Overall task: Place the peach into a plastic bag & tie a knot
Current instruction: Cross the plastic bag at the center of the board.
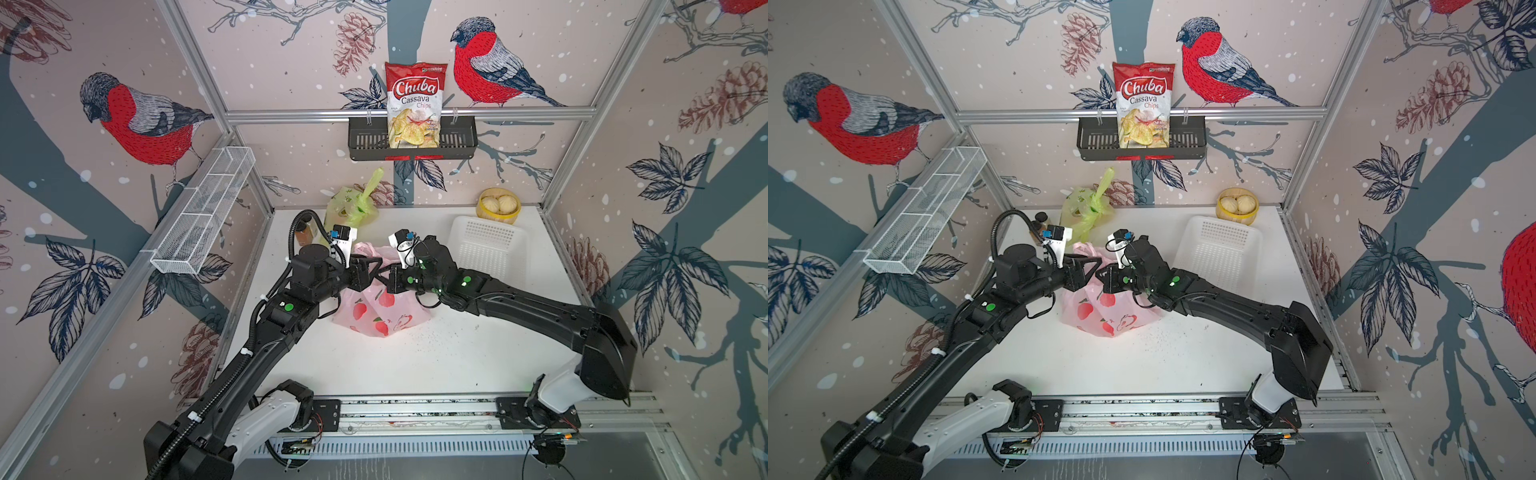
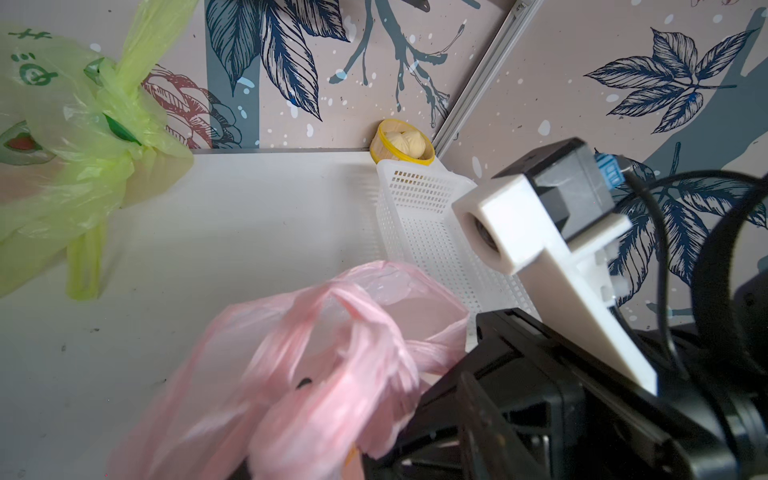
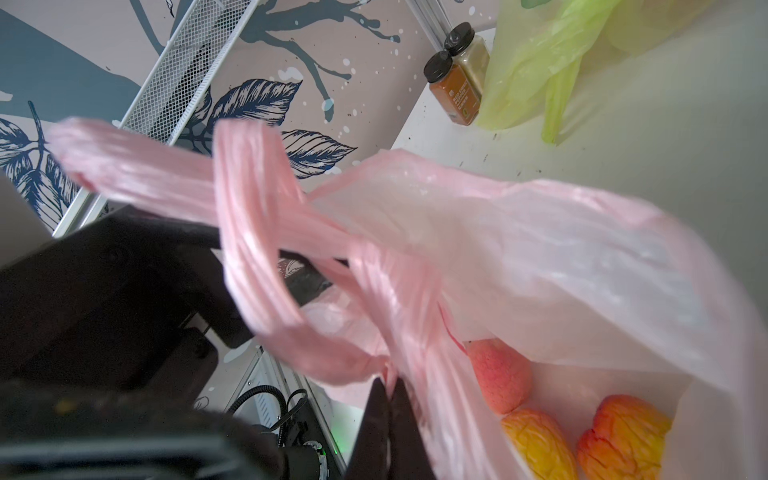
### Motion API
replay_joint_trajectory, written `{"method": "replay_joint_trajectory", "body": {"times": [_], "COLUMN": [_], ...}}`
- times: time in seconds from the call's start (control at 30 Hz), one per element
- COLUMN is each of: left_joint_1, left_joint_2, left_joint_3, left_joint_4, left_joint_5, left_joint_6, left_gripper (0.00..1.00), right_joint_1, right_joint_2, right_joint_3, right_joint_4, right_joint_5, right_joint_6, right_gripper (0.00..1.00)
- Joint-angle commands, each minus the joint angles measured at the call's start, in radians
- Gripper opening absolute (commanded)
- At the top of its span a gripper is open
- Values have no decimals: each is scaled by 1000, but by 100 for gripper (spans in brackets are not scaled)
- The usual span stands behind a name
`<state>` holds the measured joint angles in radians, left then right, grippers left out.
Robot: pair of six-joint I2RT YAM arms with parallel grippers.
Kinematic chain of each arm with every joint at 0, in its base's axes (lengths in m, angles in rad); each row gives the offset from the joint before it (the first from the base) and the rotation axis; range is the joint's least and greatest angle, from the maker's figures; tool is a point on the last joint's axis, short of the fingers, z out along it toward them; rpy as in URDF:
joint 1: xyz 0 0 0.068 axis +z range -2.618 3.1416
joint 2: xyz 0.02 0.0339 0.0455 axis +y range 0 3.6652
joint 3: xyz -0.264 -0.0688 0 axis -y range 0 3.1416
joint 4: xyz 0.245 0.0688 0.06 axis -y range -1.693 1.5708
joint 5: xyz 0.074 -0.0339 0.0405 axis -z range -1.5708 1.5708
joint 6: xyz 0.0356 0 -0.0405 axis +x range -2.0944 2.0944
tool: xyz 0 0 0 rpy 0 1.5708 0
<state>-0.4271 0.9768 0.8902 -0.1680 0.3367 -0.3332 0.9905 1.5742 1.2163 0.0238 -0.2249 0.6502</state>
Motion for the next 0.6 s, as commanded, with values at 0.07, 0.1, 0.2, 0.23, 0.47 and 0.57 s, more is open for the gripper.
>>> {"method": "replay_joint_trajectory", "body": {"times": [0.07, 0.1, 0.2, 0.23, 0.47, 0.57], "left_joint_1": [1, 2, 2, 2, 3, 5], "left_joint_2": [20, 23, 26, 26, -3, -7], "left_joint_3": [15, 14, 16, 18, 36, 63], "left_joint_4": [29, 31, 33, 29, -46, -116], "left_joint_5": [-10, -7, 6, 7, -8, -30], "left_joint_6": [0, -1, 2, 2, 27, 43], "left_gripper": [44, 40, 31, 32, 53, 56], "right_joint_1": [16, 18, 19, 19, -11, -21], "right_joint_2": [1, 0, -5, -7, -35, -37], "right_joint_3": [9, 8, 4, 2, -22, -25], "right_joint_4": [11, 9, 7, 7, 19, 21], "right_joint_5": [-17, -16, -16, -14, -7, -18], "right_joint_6": [-24, -25, -28, -29, -14, -14], "right_gripper": [0, 0, 0, 0, 0, 0]}}
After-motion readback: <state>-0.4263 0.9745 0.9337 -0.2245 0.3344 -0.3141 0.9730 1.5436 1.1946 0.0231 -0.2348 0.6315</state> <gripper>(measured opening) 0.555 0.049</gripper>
